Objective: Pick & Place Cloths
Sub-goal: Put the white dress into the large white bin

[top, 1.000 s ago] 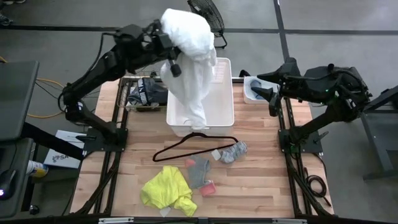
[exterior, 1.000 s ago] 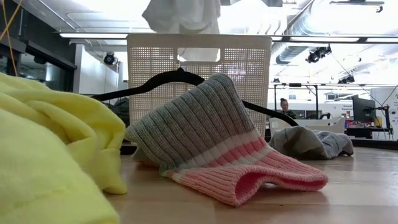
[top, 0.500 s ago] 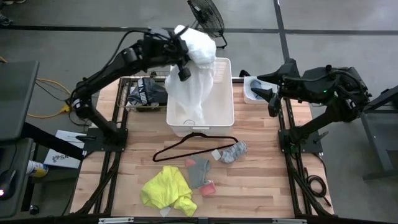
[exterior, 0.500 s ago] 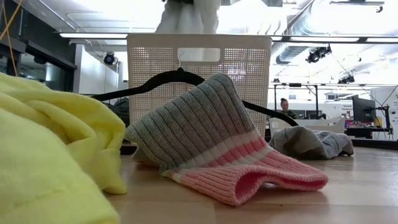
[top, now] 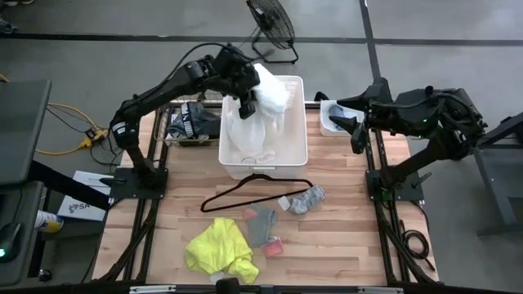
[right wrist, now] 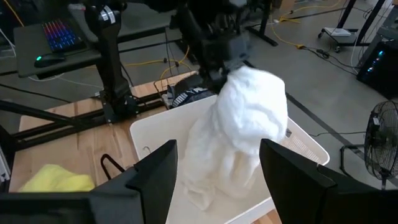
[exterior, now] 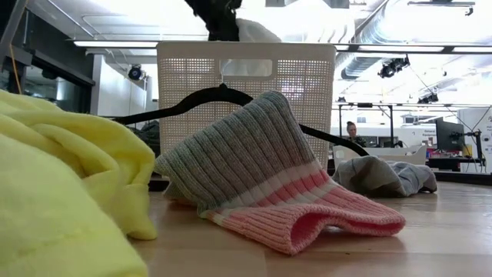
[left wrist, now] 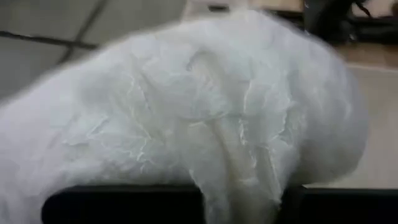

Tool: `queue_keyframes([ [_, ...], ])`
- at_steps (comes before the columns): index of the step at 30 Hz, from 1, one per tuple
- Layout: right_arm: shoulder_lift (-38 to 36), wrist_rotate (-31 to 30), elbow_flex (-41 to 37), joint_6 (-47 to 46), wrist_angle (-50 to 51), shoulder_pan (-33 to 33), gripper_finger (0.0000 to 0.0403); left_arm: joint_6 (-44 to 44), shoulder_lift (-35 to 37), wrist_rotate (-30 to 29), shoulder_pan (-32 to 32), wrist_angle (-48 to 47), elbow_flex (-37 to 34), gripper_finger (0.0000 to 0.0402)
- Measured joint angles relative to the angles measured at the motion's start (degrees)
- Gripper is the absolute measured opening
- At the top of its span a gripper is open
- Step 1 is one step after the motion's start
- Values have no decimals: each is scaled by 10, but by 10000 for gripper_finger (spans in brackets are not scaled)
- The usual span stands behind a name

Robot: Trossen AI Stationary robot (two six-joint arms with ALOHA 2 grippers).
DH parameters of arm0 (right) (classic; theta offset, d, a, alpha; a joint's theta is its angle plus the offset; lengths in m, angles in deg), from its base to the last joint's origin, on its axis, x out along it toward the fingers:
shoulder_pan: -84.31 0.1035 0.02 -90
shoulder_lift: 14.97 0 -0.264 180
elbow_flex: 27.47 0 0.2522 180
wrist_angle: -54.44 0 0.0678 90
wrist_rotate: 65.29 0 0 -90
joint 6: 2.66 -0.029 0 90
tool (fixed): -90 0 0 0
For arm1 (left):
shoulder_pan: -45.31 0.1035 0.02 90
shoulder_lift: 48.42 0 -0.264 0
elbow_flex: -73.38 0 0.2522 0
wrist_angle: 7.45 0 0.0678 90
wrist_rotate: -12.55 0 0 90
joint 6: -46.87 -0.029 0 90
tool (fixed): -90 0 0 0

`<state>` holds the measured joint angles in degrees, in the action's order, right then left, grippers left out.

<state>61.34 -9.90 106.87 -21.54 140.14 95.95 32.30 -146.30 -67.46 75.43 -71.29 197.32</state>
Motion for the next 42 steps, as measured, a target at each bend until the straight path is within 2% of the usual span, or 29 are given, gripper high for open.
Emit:
queue_keyframes([
  [11, 0, 0, 0, -4, 3, 0, 220, -14, -39, -4, 2, -56, 1, 14],
  [20, 0, 0, 0, -4, 4, 0, 220, -36, -75, -46, 2, -118, 0, 14],
  [31, 0, 0, -7, -6, 13, 0, 220, -16, -117, -46, -2, -112, 0, 14],
  [39, 0, 0, -7, -6, 13, 0, 220, -15, -118, -46, -3, -114, 0, 16],
  [42, 0, 0, -7, -6, 13, 0, 220, -13, -118, -47, -3, -114, 0, 28],
])
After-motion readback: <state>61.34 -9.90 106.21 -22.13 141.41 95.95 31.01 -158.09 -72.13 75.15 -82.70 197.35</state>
